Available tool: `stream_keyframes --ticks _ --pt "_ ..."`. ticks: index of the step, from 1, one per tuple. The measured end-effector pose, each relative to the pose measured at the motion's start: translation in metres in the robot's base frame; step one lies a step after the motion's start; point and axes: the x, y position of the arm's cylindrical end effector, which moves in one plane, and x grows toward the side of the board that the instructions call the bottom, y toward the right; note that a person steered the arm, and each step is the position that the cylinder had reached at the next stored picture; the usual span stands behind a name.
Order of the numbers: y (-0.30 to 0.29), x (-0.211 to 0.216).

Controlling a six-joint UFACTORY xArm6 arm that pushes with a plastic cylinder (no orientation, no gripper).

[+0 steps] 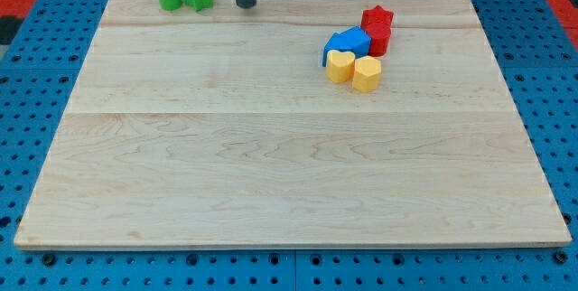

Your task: Move your arm towards the yellow hexagon

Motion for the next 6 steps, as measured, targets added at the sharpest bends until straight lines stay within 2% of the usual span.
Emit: stream_keyframes --ticks 1,2,3,4,5,6 --pt "0.003 0.095" --pt "0.045 0.157" --pt "0.145 0.167" --pt "0.273 0.168" --pt "0.303 0.14" --pt "0.265 0.125"
